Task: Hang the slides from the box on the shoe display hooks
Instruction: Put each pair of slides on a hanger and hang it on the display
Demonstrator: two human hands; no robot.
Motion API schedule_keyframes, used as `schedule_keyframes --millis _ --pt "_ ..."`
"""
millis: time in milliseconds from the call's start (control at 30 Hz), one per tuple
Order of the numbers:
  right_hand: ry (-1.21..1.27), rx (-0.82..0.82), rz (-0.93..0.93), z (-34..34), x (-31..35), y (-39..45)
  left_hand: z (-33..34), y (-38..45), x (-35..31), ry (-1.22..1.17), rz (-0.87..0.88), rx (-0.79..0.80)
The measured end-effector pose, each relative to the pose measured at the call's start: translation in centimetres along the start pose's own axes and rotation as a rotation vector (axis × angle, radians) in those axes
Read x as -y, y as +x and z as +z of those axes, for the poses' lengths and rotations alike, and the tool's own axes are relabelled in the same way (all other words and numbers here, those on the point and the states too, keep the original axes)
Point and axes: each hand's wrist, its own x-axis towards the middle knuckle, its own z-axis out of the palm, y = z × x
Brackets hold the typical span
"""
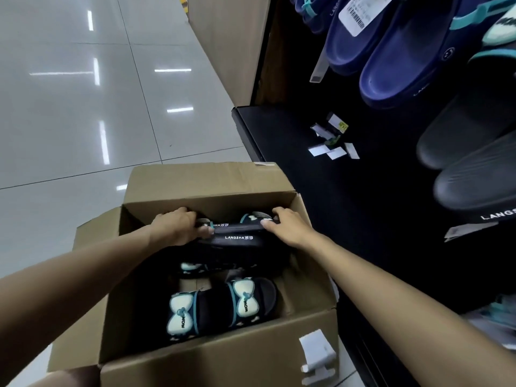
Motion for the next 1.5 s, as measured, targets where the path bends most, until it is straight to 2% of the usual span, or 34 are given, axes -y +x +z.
schedule_keyframes --millis 100,333,467,533,667,733,1033,1133,1267,1500 --pt "0.000 0.025 0.029 0.6 -0.5 0.0 0.4 -0.1 -0.1 -0.062 -0.017 0.042" --pt "0.098 0.034 0.126 2.0 -0.1 -0.4 1.8 -0.9 -1.6 -0.046 -0.206 0.027" --pt "0.076 0.137 0.203 3.4 0.1 -0.8 3.0 -1.5 -2.6 -0.082 -0.253 0.194" --pt "0.094 0.136 0.205 4.2 0.7 -1.2 4.2 -1.9 -3.5 -0.123 -0.276 0.266" --pt "0.037 0.122 0.163 5.0 2.3 -1.6 6.4 -2.2 -3.6 -0.131 -0.327 0.298" --pt "-0.009 0.134 0.164 5.0 2.5 -1.9 6.6 -2.3 -3.1 -0.160 -0.354 0.271" --pt "-0.086 0.122 0.189 2.6 2.4 -3.0 4.0 -3.7 -3.0 -0.373 -0.256 0.152" --pt "-0.076 0.121 0.194 0.9 3.0 -3.8 1.9 -4.8 -3.6 -0.301 -0.226 0.093" --pt "-0.063 0.036 0.176 -1.9 4.2 -6.0 -2.2 -7.0 -5.2 -0.168 -0.244 0.037" --pt "0.040 -0.087 0.100 -4.7 4.5 -12.4 -5.9 -12.6 -5.9 0.001 -0.109 -0.146"
